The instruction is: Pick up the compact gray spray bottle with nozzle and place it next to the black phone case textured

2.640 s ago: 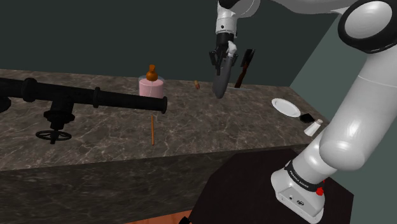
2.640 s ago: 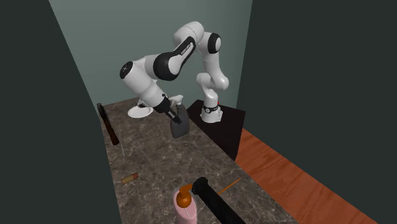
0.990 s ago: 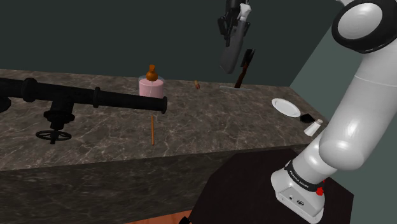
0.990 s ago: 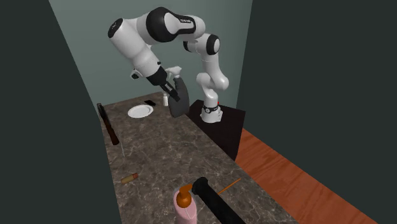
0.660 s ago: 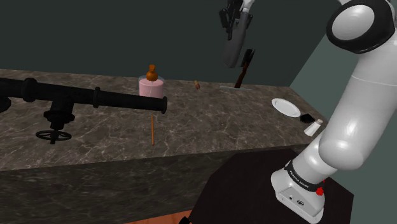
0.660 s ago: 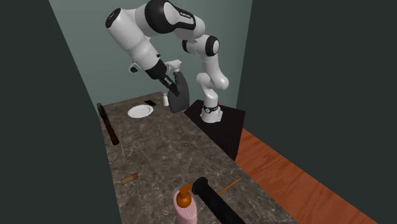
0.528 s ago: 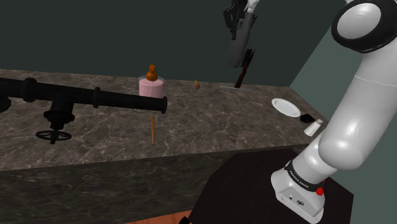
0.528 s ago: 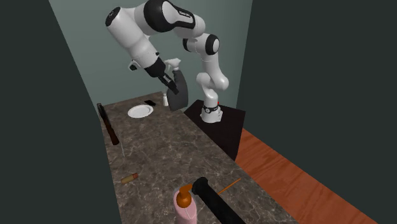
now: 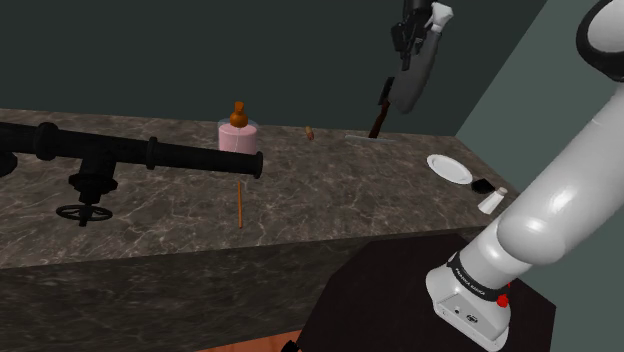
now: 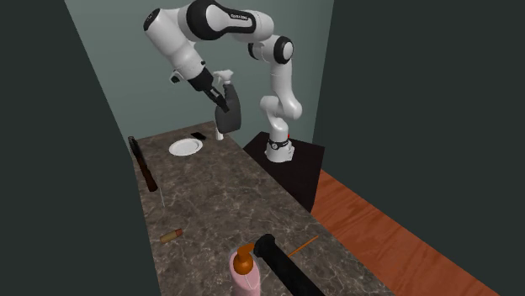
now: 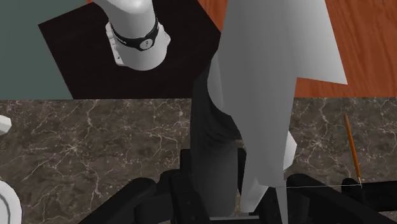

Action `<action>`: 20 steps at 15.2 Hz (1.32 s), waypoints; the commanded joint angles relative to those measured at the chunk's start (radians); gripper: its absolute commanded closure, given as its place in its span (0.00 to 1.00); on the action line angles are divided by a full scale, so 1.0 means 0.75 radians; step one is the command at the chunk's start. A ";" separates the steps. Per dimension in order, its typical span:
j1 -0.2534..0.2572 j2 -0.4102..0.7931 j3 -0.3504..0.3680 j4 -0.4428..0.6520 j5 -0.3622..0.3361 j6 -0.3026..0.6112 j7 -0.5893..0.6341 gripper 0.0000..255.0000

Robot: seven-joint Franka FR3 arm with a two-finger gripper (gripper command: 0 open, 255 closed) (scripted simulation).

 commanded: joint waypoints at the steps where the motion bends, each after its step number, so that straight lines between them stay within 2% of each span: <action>1: -0.024 -0.069 -0.022 -0.087 -0.040 0.011 -0.062 1.00; 10: -0.137 -0.253 -0.149 -0.289 -0.230 0.014 -0.345 1.00; 20: -0.261 -0.338 -0.324 -0.366 -0.462 0.031 -0.692 1.00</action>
